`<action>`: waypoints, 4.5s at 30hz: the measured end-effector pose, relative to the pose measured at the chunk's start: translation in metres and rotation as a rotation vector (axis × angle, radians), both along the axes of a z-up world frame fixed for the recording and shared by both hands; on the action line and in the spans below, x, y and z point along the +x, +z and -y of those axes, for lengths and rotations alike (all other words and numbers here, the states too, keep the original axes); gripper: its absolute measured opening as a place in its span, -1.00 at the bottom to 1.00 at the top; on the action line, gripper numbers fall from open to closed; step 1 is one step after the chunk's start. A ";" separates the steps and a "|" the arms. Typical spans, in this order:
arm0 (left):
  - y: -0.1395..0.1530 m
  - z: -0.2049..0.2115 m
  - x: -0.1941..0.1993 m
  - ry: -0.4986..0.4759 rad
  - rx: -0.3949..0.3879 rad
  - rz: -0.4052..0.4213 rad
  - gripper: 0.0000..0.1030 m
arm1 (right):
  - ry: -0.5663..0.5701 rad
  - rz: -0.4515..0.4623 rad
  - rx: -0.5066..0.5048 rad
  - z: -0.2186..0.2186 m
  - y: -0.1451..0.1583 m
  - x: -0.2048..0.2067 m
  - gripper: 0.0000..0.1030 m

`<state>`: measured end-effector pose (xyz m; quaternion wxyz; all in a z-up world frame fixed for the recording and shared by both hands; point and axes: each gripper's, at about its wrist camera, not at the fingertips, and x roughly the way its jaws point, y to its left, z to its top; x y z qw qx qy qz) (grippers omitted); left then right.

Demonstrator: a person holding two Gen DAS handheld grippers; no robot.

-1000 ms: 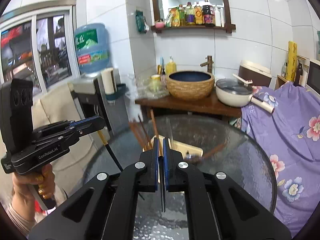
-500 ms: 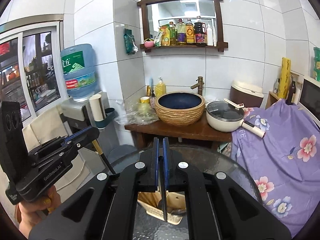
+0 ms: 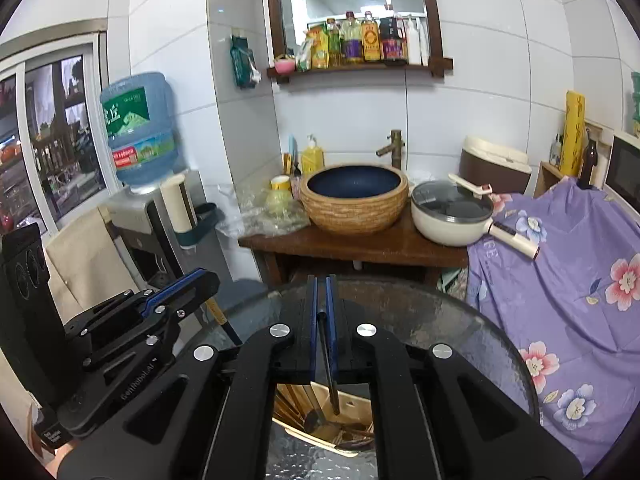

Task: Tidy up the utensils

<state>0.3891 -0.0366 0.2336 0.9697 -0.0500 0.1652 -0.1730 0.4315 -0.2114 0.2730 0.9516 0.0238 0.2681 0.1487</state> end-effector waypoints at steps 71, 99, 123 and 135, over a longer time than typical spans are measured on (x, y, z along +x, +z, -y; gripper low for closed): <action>-0.246 -0.019 -0.344 0.213 0.124 0.067 0.88 | -0.275 0.232 0.017 0.025 -0.280 -0.395 0.89; -0.244 -0.014 -0.348 0.219 0.159 0.084 0.88 | -0.250 0.236 -0.012 0.019 -0.282 -0.395 0.89; -0.246 -0.014 -0.346 0.211 0.143 0.070 0.88 | -0.247 0.239 -0.030 0.018 -0.282 -0.394 0.89; -0.245 -0.017 -0.345 0.203 0.137 0.062 0.88 | -0.244 0.239 -0.029 0.016 -0.283 -0.393 0.89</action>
